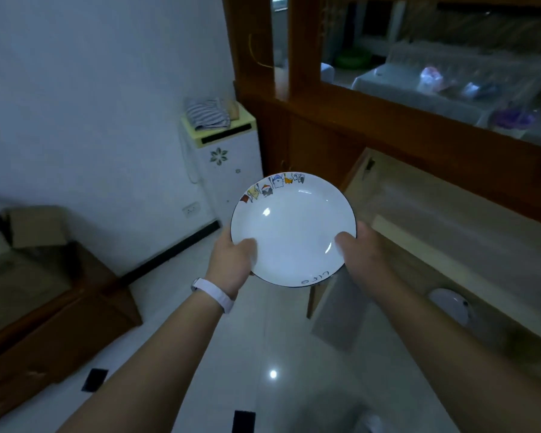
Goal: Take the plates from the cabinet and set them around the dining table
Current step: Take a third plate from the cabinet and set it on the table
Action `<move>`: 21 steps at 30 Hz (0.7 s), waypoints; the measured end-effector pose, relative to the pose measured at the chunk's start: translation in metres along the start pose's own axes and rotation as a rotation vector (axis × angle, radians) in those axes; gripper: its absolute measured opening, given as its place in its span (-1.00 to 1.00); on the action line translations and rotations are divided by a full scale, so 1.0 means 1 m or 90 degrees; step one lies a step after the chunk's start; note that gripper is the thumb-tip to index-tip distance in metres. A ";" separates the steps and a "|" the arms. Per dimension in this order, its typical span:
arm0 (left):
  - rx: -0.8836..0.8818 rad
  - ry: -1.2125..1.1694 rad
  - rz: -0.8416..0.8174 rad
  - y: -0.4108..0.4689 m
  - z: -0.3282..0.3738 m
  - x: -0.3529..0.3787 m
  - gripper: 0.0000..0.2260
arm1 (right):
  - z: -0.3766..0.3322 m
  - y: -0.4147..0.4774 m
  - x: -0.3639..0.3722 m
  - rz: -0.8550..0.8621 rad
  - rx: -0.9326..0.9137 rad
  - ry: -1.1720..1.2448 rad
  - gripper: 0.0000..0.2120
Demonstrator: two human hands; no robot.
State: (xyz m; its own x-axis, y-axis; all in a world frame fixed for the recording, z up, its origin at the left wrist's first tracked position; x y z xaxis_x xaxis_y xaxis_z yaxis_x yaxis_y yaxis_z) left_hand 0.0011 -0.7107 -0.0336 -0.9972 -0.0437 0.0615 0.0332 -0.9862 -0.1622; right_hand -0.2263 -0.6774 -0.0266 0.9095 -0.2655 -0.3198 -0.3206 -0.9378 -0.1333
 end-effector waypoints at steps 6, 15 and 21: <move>0.004 -0.009 0.117 -0.054 0.009 -0.150 -0.66 | -0.037 -0.059 0.132 -0.112 -0.036 0.012 -0.76; 0.038 -0.056 0.336 -0.150 0.017 -0.347 -0.69 | -0.096 -0.149 0.315 -0.312 -0.107 0.004 -0.81; 0.053 -0.089 0.517 -0.225 0.017 -0.442 -0.62 | -0.126 -0.211 0.420 -0.478 -0.152 -0.016 -0.78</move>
State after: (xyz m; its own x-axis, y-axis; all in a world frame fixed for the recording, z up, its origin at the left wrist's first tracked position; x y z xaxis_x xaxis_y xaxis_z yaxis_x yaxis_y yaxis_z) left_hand 0.4355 -0.4721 -0.0080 -0.6434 -0.7613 0.0798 0.7497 -0.6478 -0.1353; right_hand 0.2567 -0.6189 -0.0142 0.8535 0.4598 -0.2453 0.4448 -0.8880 -0.1168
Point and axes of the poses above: each hand's wrist, its own y-axis towards the middle knuckle, its own x-axis out of the palm, z = x × y, the point moved 5 cm from there along y, towards the middle knuckle, and after that the axes turned 5 degrees about -y, right-handed, at the moved point
